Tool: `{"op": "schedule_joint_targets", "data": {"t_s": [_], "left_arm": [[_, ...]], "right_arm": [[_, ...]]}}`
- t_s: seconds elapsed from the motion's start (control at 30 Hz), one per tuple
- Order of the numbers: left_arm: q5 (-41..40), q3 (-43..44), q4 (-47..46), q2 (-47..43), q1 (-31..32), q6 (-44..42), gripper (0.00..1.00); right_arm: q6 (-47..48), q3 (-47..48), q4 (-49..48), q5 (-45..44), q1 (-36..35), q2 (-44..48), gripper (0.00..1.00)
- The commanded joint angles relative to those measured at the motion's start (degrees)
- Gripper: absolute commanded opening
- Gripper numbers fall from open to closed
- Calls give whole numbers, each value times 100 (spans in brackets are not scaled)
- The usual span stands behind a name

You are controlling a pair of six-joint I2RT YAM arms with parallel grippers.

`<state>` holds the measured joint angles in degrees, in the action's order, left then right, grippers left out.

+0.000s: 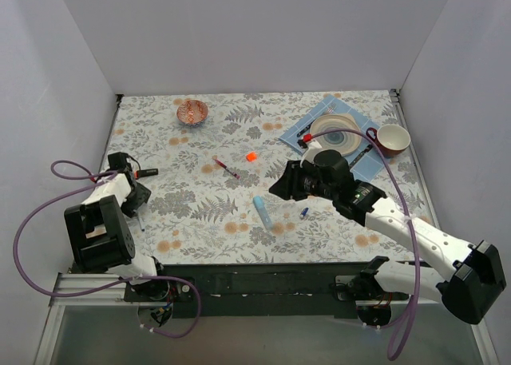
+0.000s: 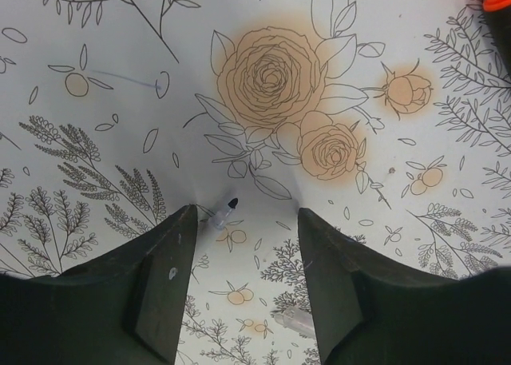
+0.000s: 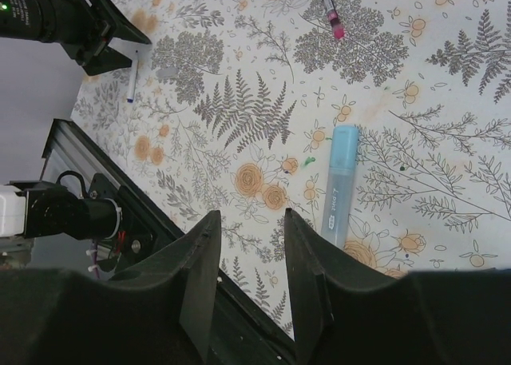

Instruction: Insert the pens into the pen caps

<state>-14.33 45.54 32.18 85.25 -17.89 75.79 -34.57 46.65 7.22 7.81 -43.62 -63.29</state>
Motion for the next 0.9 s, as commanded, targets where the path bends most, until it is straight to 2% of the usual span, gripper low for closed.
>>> {"op": "schedule_joint_targets", "data": {"t_s": [0.0, 0.07, 0.1, 0.3, 0.33, 0.4, 0.53, 0.87], "left_arm": [[-88, -133, 201, -211, -22, 182, 49], [-79, -212, 166, -176, -22, 173, 44], [-70, -221, 157, -123, -30, 147, 38], [9, -124, 95, 97, -22, -64, 16], [52, -116, 78, 132, -30, -99, 9], [114, -98, 60, 167, -22, -143, 1], [79, 16, 130, 124, -22, -257, 0], [413, 420, 148, -975, -22, -442, 0]], "right_arm": [[90, 116, -89, -17, -24, 282, 44], [90, 46, -133, 9, -24, 361, 44], [90, 19, -160, 18, -24, 387, 44], [-24, -349, -493, 71, -24, 633, 44], [-41, -420, -581, 80, -15, 712, 44], [-94, -595, -669, 124, -15, 747, 44], [-94, -754, -942, 177, -15, 818, 46], [204, -552, -977, 115, -15, 923, 48]]}}
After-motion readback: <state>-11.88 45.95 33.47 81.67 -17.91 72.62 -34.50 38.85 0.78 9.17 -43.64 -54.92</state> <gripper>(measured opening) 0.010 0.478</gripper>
